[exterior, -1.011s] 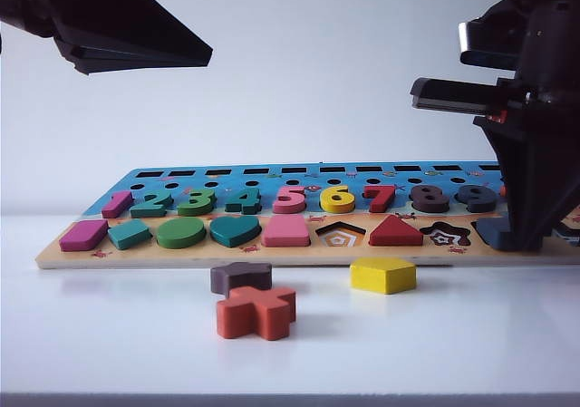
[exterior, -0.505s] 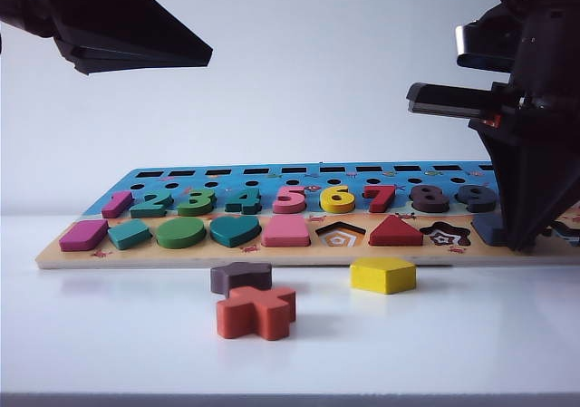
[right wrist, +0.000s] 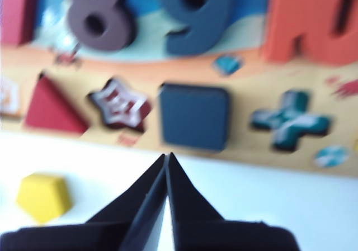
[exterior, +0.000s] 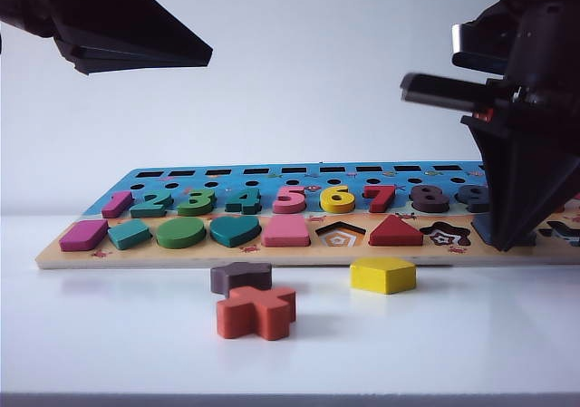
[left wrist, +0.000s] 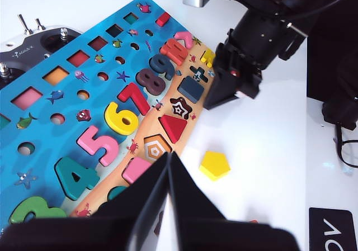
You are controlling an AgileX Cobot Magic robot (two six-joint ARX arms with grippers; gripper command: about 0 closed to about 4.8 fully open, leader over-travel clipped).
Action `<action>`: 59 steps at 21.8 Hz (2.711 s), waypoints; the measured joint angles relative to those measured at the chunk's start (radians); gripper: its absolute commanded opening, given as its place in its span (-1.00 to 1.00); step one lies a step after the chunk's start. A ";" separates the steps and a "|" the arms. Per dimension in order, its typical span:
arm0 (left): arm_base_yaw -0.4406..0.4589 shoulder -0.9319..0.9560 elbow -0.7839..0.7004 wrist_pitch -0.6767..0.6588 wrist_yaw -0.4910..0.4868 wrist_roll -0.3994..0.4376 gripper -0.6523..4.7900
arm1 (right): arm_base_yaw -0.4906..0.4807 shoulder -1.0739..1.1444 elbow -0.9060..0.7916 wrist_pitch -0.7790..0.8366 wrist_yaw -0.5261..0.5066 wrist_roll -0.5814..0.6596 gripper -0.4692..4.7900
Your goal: Insert the cube into the slot.
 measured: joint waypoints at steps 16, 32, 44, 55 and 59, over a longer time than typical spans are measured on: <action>0.001 -0.046 0.000 0.000 -0.007 0.000 -0.72 | 0.003 -0.375 0.000 0.027 0.047 -0.109 -0.33; 0.008 -0.155 0.000 -0.037 -0.039 0.000 -0.72 | -0.003 -0.805 -0.422 0.219 0.227 -0.134 -0.13; 0.113 -0.244 0.000 -0.047 -0.056 0.000 -0.72 | -0.216 -1.072 -0.606 0.329 0.232 -0.097 -0.14; 0.205 -0.371 0.000 -0.051 -0.196 0.000 -0.72 | -0.473 -1.302 -0.738 0.388 0.125 -0.104 -0.29; 0.237 -0.402 0.000 -0.053 -0.206 0.000 -0.72 | -0.473 -1.302 -0.792 0.406 0.079 -0.118 -0.74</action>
